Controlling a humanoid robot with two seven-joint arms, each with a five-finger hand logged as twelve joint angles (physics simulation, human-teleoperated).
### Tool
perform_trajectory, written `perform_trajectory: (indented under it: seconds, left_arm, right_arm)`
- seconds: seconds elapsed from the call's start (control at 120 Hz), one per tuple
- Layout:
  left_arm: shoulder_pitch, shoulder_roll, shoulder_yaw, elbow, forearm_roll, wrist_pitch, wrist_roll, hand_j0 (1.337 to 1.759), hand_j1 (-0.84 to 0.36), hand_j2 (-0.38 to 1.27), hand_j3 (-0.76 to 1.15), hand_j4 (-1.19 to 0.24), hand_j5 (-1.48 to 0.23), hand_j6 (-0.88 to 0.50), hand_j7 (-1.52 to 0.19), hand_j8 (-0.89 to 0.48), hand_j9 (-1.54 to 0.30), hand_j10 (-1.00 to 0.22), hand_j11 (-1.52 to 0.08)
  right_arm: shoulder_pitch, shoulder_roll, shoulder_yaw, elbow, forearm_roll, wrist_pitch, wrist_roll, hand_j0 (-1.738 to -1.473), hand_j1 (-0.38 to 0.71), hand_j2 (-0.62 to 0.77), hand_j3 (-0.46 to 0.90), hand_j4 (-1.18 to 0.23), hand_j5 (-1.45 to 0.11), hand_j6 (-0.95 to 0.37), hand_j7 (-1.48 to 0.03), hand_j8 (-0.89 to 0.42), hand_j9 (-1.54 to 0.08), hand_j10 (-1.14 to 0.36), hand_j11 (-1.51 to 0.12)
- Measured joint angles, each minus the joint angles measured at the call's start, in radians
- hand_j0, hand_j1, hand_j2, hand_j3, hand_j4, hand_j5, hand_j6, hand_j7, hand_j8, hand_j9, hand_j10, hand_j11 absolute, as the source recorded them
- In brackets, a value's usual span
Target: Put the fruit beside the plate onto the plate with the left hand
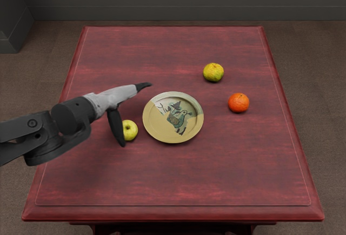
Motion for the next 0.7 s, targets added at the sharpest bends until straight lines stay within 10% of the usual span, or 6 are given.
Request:
perform_trajectory:
  seconds: [0.7]
  left_arm:
    - [0.078,0.028,-0.004,0.036,0.012,0.022,0.0,1.658,0.12,0.04,0.0,-0.19,-0.25,-0.19,-0.25,-0.19,-0.25,-0.19,-0.25]
  right_arm:
    - [0.002,0.0,-0.001,0.0,-0.002,0.0,0.0,-1.658,-0.35,0.0,0.0,0.0,0.0,0.0,0.0,0.0,0.0,0.0,0.0]
